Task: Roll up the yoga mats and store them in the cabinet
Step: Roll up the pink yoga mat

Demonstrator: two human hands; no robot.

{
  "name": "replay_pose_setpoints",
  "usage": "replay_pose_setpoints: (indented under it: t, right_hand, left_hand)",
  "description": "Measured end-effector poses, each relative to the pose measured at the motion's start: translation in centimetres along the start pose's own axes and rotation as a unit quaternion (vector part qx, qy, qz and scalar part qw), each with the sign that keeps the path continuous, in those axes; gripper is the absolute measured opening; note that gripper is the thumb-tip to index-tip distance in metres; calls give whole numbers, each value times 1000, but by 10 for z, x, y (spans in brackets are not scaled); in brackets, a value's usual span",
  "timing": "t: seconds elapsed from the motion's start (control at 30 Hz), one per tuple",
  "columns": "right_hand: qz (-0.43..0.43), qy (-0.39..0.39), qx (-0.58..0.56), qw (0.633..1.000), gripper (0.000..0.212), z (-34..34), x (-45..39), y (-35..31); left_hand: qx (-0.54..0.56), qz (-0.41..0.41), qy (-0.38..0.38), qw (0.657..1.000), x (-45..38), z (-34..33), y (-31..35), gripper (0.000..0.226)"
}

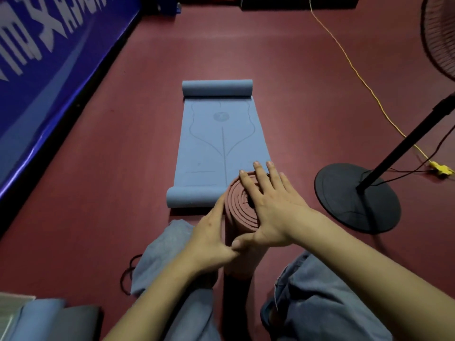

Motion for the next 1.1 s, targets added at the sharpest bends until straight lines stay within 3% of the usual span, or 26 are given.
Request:
replay_pose_setpoints:
  t: [0.1, 0.2, 0.27, 0.33, 0.4, 0.5, 0.53, 0.6, 0.83, 0.9, 1.0, 1.1]
  right_hand:
    - [41, -20, -26, 999, 140, 8, 9, 3]
    - [115, 16, -204, 972, 102, 23, 20, 9]
    - [114, 56, -417, 900, 78, 19, 10, 25]
    - [40, 97, -570, 815, 74, -4, -16, 47]
    - [-75, 134, -658, 737, 66, -41, -50, 65]
    - [-268, 150, -717, 626, 49, -102, -93, 80]
    - [-309, 129, -717, 612, 47, -117, -104, 82]
    - [-324, 65, -694, 639, 46, -136, -123, 81]
    - [-177, -22, -489, 854, 39, -163, -185, 68]
    - [-137, -44, -459, 877, 33, -164, -195, 62]
    - [-104, -47, -453, 884, 33, -155, -204, 58]
    - [-111, -41, -484, 867, 41, -149, -212, 60]
  left_hand:
    - [-75, -6, -84, 994, -5, 33, -5, 104]
    - [52, 31, -105, 993, -2, 64, -33, 71]
    - [181, 93, -24, 979, 2, 76, -66, 53]
    - [257, 192, 88, 943, 5, 77, -110, 35]
    - [273, 308, 167, 896, 10, 68, -169, 14]
    - [234, 462, 201, 831, 35, 49, -256, 19]
    - [208, 501, 198, 817, 48, 45, -280, 19]
    - [141, 557, 183, 797, 69, 39, -317, 19]
    - [-45, 656, 42, 752, 76, 9, -392, 11]
    - [-100, 655, -8, 749, 63, -5, -405, 4]
    - [-128, 637, -30, 760, 34, -25, -421, 40]
    - [-177, 646, -16, 742, 9, -38, -439, 47]
Point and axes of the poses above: each hand's wrist, its own x-axis away from the middle knuckle, its own z-axis out of the back of the hand, y = z × x, the point moved 1 cm from there along -x, towards the middle knuckle, and after that the axes turned 13 degrees about z, right-handed, at the moved point
